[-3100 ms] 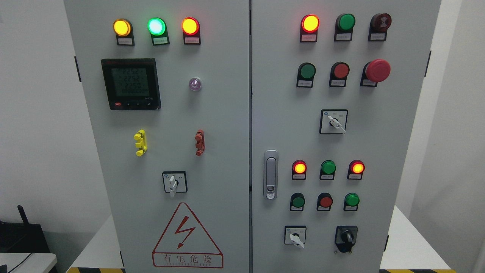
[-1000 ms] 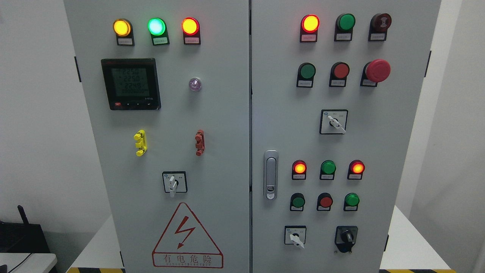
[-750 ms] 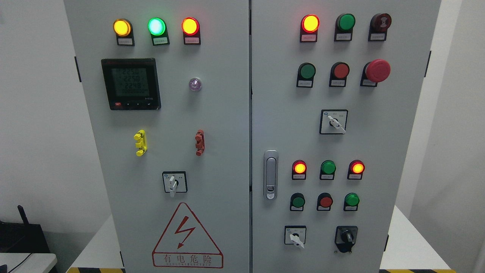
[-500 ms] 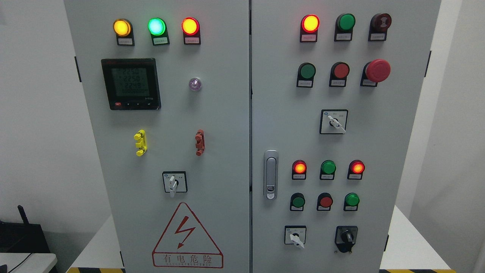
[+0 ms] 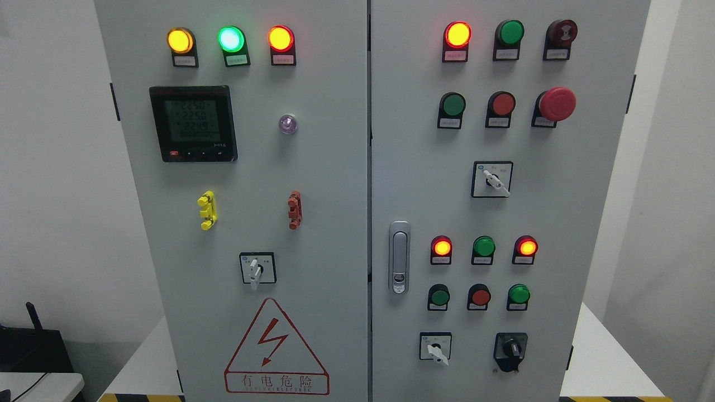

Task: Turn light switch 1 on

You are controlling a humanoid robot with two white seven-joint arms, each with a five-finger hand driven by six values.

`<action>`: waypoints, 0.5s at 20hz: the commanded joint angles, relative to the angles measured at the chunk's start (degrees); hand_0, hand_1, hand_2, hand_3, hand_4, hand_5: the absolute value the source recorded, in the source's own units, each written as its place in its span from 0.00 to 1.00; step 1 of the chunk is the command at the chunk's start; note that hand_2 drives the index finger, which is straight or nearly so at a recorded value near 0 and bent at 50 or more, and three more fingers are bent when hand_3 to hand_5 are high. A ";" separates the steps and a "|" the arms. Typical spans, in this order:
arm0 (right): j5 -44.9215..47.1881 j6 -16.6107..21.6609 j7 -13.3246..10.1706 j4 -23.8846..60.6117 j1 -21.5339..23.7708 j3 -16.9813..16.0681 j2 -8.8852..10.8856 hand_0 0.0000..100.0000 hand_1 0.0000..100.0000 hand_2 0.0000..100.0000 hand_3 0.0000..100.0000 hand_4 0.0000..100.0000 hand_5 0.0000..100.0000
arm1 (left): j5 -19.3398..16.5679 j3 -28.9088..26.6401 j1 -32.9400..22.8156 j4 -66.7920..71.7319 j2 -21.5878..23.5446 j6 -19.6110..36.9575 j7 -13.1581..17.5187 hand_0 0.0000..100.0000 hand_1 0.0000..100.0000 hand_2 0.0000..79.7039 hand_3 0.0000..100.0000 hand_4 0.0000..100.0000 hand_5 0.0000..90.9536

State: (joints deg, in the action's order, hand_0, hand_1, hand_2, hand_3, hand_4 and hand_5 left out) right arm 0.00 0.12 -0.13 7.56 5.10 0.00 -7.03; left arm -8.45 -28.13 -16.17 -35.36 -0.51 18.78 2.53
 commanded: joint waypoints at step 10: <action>1.50 -0.03 0.04 0.00 0.00 1.14 0.00 0.12 0.39 0.00 0.00 0.00 0.00 | 1.06 -17.57 -3.34 -45.38 0.16 12.33 3.61 0.41 0.30 0.42 0.56 0.67 0.41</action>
State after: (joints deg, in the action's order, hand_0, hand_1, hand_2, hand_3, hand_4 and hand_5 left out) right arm 0.00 0.12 -0.13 7.56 5.10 0.00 -7.03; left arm -8.24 -38.04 -18.69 -56.93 -0.22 28.40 4.62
